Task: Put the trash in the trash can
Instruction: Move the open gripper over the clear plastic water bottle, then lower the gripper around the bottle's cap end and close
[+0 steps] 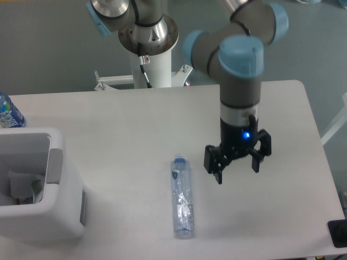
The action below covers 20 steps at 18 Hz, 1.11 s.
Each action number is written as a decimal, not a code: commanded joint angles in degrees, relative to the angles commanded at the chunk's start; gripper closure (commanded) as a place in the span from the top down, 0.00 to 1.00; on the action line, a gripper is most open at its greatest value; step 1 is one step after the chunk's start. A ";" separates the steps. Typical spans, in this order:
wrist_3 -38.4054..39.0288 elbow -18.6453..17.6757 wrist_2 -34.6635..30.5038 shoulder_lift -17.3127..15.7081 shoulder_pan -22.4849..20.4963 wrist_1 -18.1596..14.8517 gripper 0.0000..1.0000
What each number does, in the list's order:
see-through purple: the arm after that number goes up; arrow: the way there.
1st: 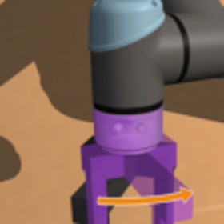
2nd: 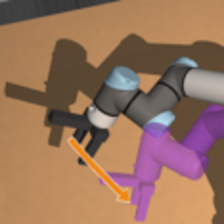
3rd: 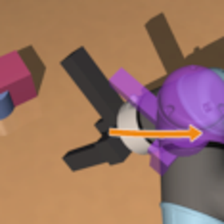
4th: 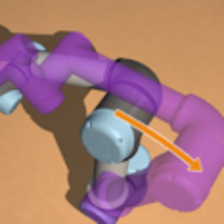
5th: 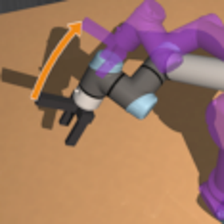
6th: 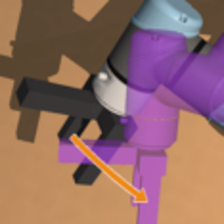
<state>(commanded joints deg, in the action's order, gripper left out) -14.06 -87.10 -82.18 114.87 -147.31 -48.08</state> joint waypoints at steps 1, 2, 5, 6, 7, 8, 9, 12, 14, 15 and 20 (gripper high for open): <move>-0.09 0.00 0.00 0.53 0.09 0.17 1.00; -0.09 0.00 -0.09 1.66 0.44 0.52 1.00; 0.00 0.35 -1.40 4.74 2.28 4.99 1.00; 0.00 0.26 -1.75 5.45 3.59 5.44 1.00; 0.09 0.61 -1.76 6.41 4.30 5.45 1.00; 0.09 0.79 -1.76 7.12 4.48 5.45 1.00; 0.26 0.79 -1.67 7.47 4.92 5.45 1.00; -0.18 1.23 -1.67 8.70 6.68 5.45 1.00; -0.96 1.93 -1.84 9.84 7.73 5.45 1.00; -1.49 2.02 -1.84 10.02 8.35 5.45 1.00; -4.31 2.02 -1.84 11.87 10.72 5.54 1.00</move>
<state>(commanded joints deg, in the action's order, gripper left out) -18.37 -85.08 -84.02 126.73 -136.59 -42.54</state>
